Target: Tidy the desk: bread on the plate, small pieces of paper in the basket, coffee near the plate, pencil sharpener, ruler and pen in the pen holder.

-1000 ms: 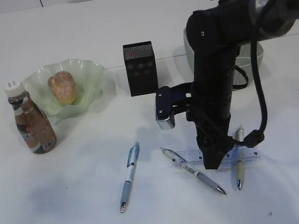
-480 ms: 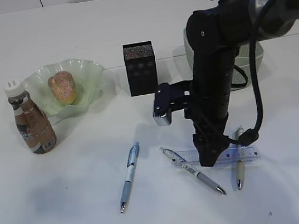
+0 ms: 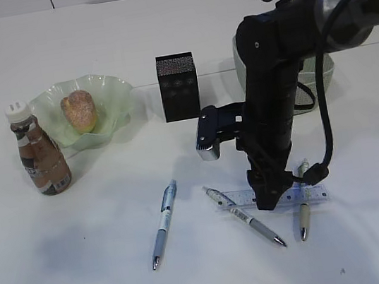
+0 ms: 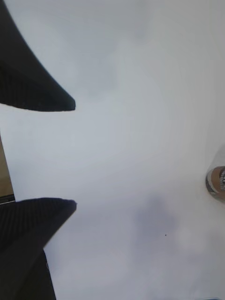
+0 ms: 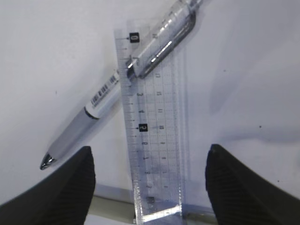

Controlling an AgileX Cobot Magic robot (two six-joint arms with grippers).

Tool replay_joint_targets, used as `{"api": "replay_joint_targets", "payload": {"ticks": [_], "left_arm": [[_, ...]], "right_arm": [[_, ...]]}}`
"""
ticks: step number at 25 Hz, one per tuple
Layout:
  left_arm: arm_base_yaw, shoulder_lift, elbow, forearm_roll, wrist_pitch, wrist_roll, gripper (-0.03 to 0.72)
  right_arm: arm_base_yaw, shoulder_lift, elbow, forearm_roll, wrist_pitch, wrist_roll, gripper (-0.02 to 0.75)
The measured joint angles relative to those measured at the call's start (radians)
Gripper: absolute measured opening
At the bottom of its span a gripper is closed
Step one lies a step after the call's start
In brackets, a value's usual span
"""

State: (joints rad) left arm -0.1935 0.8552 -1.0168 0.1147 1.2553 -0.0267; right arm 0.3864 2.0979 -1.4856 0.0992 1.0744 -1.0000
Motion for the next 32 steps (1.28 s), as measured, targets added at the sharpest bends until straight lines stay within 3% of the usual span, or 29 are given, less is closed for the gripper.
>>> {"api": "replay_joint_targets", "payload": {"ticks": [32], "left_arm": [[0.000,0.000,0.000,0.000,0.000,0.000,0.411]], "right_arm": [[0.000,0.063,0.000,-0.052,-0.058,0.000,0.572]]}}
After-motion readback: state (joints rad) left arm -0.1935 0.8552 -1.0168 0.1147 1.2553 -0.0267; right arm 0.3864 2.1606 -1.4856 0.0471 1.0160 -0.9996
